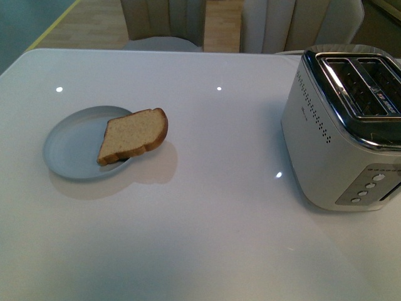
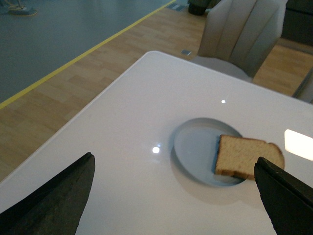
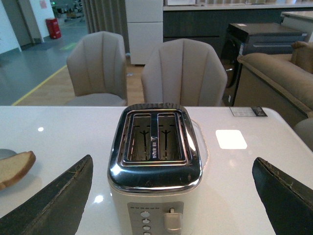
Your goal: Left arm holds plate, right arm toasts bread
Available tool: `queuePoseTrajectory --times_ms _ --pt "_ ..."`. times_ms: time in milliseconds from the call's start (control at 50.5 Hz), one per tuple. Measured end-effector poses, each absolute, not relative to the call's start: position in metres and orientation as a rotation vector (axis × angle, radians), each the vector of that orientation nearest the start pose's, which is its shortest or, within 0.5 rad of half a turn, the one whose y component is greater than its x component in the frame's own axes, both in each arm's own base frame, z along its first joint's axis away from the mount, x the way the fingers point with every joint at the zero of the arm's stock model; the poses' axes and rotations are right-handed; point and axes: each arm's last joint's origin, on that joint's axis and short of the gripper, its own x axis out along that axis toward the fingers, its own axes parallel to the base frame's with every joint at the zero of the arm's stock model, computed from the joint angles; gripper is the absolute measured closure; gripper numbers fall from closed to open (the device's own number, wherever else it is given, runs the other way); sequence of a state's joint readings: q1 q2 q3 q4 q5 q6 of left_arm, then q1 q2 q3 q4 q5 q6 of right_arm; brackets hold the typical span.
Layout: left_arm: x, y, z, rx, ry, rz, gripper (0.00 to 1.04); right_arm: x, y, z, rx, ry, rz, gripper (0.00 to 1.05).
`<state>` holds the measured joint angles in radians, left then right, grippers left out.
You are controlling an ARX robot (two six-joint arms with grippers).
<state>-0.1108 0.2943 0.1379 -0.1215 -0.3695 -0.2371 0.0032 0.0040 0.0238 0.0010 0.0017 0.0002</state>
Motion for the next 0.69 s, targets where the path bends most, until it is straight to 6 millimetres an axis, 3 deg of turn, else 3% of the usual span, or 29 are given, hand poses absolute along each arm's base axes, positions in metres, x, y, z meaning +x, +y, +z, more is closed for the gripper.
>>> queuePoseTrajectory --times_ms 119,297,337,495,693 --pt "0.131 -0.003 0.193 -0.191 0.193 0.237 0.07 0.096 0.0 0.171 0.0 -0.021 0.001 0.09" --pt "0.198 0.0 0.216 -0.191 0.175 0.113 0.07 0.096 0.0 0.171 0.0 -0.02 0.001 0.09" --pt "0.222 0.004 0.217 -0.186 0.187 0.079 0.07 0.096 0.0 0.171 0.0 -0.021 0.002 0.09" --pt "0.274 0.022 0.201 -0.208 0.299 -0.013 0.07 0.096 0.0 0.171 0.0 -0.02 0.001 0.09" --pt "0.311 0.057 0.166 -0.209 0.404 -0.017 0.07 0.096 0.0 0.171 0.0 -0.021 0.001 0.09"
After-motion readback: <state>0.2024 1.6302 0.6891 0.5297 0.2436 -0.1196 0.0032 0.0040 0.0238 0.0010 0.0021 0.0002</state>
